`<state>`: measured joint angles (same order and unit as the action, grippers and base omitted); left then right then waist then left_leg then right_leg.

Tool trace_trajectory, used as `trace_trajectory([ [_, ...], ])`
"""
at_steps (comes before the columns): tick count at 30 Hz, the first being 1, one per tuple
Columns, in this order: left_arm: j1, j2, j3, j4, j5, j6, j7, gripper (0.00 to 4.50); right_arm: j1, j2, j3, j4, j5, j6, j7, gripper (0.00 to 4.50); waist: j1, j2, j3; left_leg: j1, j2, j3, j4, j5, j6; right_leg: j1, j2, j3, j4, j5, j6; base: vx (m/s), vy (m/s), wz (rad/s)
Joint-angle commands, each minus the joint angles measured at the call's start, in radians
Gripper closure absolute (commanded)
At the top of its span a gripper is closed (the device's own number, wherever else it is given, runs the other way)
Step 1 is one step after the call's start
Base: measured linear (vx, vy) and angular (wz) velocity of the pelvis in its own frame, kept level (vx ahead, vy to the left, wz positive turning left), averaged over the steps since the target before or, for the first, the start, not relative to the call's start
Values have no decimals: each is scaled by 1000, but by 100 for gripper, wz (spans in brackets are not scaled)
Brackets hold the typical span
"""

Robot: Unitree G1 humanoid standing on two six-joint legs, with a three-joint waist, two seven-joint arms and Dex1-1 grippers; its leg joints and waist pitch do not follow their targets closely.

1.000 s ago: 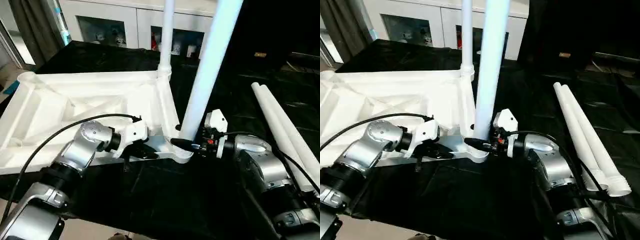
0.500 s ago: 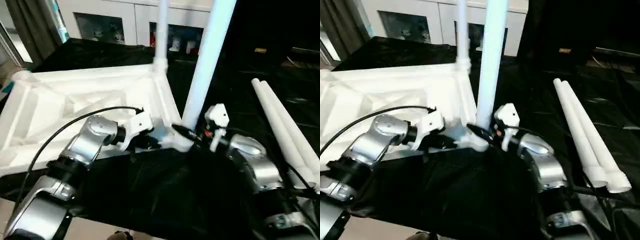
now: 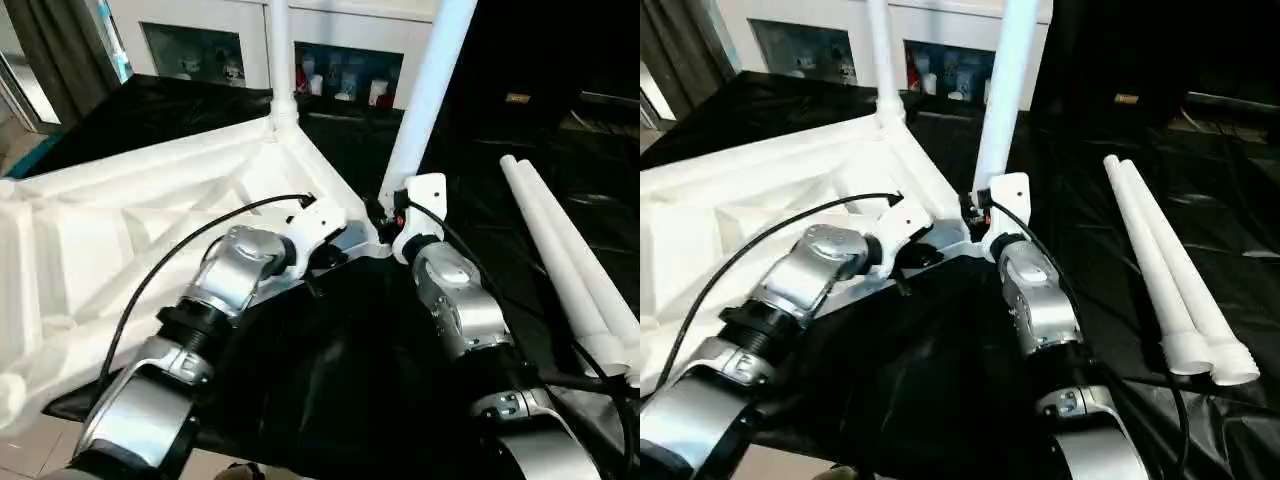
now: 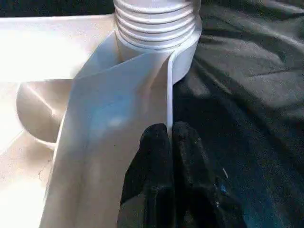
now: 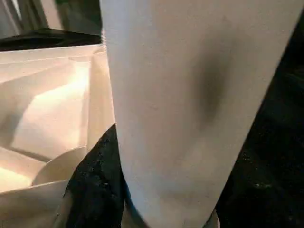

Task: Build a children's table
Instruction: Insert table leg to table base

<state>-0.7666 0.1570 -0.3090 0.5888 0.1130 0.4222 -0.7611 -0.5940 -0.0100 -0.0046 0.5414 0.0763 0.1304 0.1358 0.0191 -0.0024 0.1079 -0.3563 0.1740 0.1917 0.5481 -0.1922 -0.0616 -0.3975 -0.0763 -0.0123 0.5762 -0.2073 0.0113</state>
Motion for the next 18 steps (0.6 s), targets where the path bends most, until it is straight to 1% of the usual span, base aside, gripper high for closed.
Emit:
trace_trajectory([
  [1, 4, -42, -34, 56, 18, 28, 44, 450, 64, 45, 47, 155, -13, 137, 12, 257, -7, 8, -16, 9, 51, -24, -90, -373, -32, 2, -53, 39, -87, -311, -165, 0, 0, 0],
  [4, 2, -44, -33, 55, 17, 31, 42, 450, 58, 47, 46, 168, -15, 133, 7, 257, -7, 7, -15, 6, 51, -26, -92, -383, -31, 4, -55, 38, -88, -333, -158, 0, 0, 0],
  [6, 0, -43, -30, 58, 18, 31, 41, 450, 51, 52, 37, 182, -10, 128, -1, 257, -8, 7, -13, 8, 52, -28, -94, -413, -33, -1, -56, 39, -93, -380, -144, 0, 0, 0],
  [7, -3, -41, -28, 62, 19, 29, 40, 450, 46, 54, 30, 191, -7, 125, -6, 257, -8, 9, -13, 10, 53, -29, -94, -423, -35, -3, -56, 39, -94, -394, -142, 0, 0, 0],
  [8, -5, -39, -27, 66, 20, 26, 38, 450, 43, 55, 26, 196, -7, 123, -9, 257, -10, 8, -12, 9, 51, -31, -95, -438, -37, -4, -57, 39, -97, -423, -135, 0, 0, 0],
  [9, -8, -38, -25, 70, 20, 23, 39, 450, 42, 54, 26, 196, -8, 122, -10, 257, -10, 10, -11, 12, 51, -32, -96, -454, -39, -8, -58, 39, -100, -455, -123, 0, 0, 0],
  [10, -9, -38, -24, 72, 21, 22, 41, 450, 41, 54, 25, 197, -9, 123, -11, 257, -11, 9, -11, 13, 52, -32, -96, -462, -39, -10, -58, 39, -102, -468, -119, 0, 0, 0],
  [11, -11, -39, -23, 76, 21, 20, 42, 450, 41, 55, 24, 195, -13, 122, -11, 257, -11, 8, -10, 11, 52, -34, -97, -467, -38, -10, -59, 40, -103, -483, -111, 0, 0, 0],
  [12, -14, -39, -22, 80, 22, 18, 43, 450, 40, 56, 24, 195, -16, 121, -9, 257, -11, 10, -12, 13, 52, -34, -97, -467, -37, -11, -59, 40, -105, -491, -105, 0, 0, 0],
  [13, -15, -39, -21, 82, 22, 16, 44, 450, 39, 56, 25, 195, -18, 120, -8, 257, -12, 9, -12, 14, 52, -34, -98, -466, -37, -13, -59, 40, -106, -490, -103, 0, 0, 0],
  [14, -16, -38, -23, 83, 22, 16, 42, 450, 39, 57, 25, 195, -19, 119, -8, 257, -11, 10, -13, 14, 53, -34, -99, -458, -37, -11, -59, 40, -106, -475, -104, 0, 0, 0],
  [16, -16, -39, -23, 83, 22, 16, 41, 450, 39, 58, 26, 195, -18, 117, -6, 257, -10, 9, -16, 11, 54, -32, -101, -427, -34, -6, -58, 39, -104, -425, -115, 0, 0, 0],
  [17, -16, -39, -24, 83, 22, 15, 41, 450, 40, 59, 27, 194, -19, 115, -5, 257, -10, 11, -16, 8, 54, -30, -102, -405, -33, -3, -57, 38, -102, -388, -126, 0, 0, 0],
  [18, -16, -40, -23, 84, 23, 15, 39, 450, 39, 60, 26, 196, -18, 113, -5, 257, -11, 10, -15, 7, 55, -29, -102, -402, -34, -2, -57, 38, -101, -374, -134, 0, 0, 0],
])
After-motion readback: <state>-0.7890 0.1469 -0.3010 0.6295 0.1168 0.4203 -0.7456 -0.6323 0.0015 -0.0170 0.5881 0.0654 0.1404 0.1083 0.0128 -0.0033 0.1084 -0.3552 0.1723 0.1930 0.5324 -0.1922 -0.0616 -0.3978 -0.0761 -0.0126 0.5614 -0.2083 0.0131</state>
